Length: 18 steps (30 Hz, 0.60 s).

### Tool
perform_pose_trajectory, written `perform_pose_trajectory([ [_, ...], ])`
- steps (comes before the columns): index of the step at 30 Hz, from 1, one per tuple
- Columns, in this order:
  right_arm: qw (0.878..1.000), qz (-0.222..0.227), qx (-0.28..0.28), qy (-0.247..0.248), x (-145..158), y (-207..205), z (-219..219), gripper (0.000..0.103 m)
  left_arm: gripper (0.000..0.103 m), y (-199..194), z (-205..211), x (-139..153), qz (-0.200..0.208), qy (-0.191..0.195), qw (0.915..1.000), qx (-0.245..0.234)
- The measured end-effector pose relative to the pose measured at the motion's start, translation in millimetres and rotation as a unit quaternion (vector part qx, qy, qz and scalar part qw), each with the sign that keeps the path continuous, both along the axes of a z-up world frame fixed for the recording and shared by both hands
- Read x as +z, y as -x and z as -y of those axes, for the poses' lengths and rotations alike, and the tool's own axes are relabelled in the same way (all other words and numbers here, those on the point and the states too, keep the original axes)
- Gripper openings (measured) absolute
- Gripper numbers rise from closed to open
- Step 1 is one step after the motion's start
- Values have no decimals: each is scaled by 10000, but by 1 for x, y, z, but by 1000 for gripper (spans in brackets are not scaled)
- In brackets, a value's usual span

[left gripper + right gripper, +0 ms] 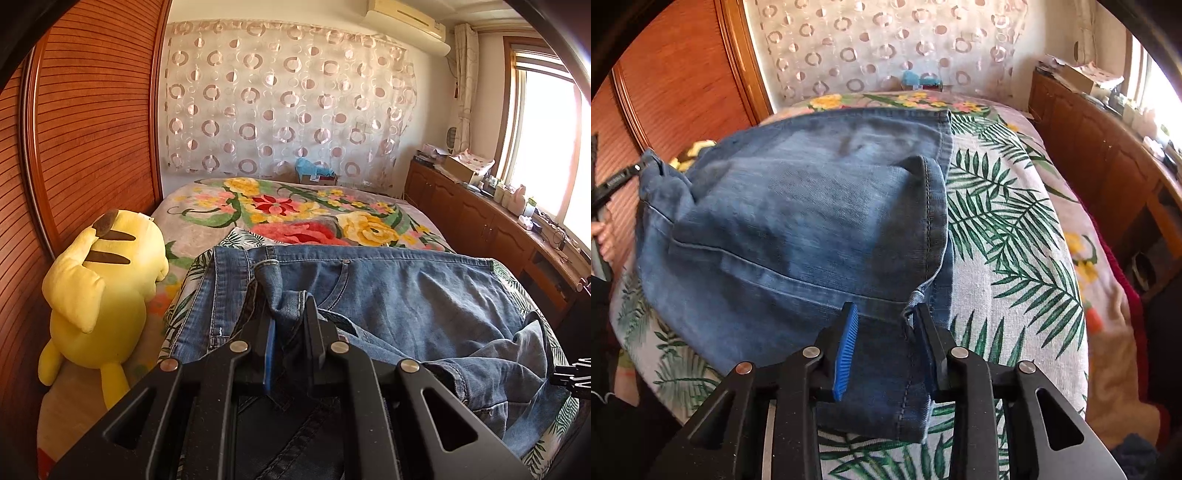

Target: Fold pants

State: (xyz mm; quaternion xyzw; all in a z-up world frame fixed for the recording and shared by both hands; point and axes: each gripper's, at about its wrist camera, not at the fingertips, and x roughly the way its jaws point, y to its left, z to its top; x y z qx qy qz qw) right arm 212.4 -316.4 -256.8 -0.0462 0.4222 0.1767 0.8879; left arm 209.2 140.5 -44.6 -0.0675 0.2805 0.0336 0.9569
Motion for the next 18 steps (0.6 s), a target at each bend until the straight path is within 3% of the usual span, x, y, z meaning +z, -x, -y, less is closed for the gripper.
perform_pose_trajectory([
  [2, 10000, -54, -53, 24, -4, -4, 2, 27, 13, 1, 1, -2, -23, 11, 10000, -1],
  [4, 9999, -65, -83, 7, -5, -6, 7, 20, 13, 1, -2, -4, -26, 18, 10000, 7],
  [5, 10000, -63, -72, 1, -3, -7, 4, 10, 13, 2, -2, -4, -6, 39, 10000, 8],
  [7, 10000, -20, 25, -12, 0, -7, 6, 5, 13, 4, -5, 2, 100, 127, 9999, 18],
  [12, 9989, 363, 84, -299, 30, -13, 21, 3, 13, 3, -15, 23, 387, 199, 9990, 143],
  [18, 9919, 1197, 45, -428, 85, -20, 35, 2, 13, -4, -33, 44, 645, 302, 9969, 342],
])
